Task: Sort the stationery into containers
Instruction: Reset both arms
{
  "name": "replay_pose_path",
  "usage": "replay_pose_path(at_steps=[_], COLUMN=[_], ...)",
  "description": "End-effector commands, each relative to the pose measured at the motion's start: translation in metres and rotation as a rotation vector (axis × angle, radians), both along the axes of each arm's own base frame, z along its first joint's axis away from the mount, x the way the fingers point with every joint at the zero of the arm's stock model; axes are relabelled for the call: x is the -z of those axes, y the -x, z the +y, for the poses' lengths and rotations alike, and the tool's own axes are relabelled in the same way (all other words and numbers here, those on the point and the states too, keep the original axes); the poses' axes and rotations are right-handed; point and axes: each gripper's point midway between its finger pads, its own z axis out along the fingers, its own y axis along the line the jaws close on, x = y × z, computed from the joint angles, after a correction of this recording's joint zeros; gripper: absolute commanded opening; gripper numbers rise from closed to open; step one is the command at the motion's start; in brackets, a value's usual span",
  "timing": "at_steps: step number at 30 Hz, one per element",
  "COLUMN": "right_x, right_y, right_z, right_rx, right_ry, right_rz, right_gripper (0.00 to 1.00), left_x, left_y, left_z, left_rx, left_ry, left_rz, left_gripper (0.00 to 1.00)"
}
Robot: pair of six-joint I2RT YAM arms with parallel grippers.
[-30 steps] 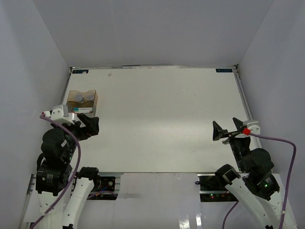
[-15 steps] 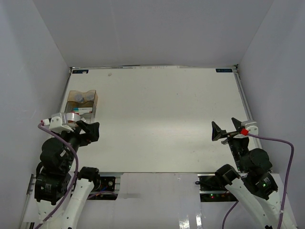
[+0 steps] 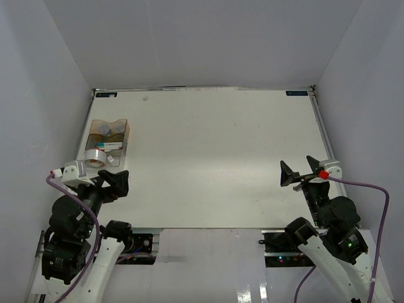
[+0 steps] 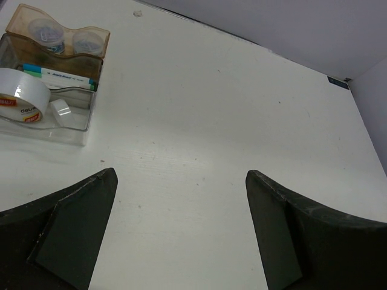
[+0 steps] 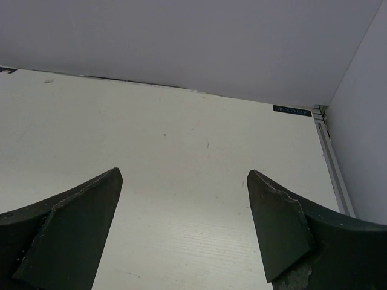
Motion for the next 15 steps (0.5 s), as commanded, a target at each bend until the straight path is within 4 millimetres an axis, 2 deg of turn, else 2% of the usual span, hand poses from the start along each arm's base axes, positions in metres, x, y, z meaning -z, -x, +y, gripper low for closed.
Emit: replay_pose_path(at_steps=[1,15], right_x=[-0.011,-0.009], right_y=[0.0005,-0.004], right_z=[-0.001,0.0036], right_rx=[0.002,-0.005], right_ry=[-0.022,-0.004], right_rz=[-0.047,-0.027], right_gripper=[0.9,0.9], left_x=[0.0098,0.0194], left_y=[0.0015,-0.0009], left_z=[0.0008,-0.0028], left_rx=[-0.001,0.018], left_ry=[-0.009,-0.018], left_rz=[0.038,0.065], left_gripper=[0.98,0.98])
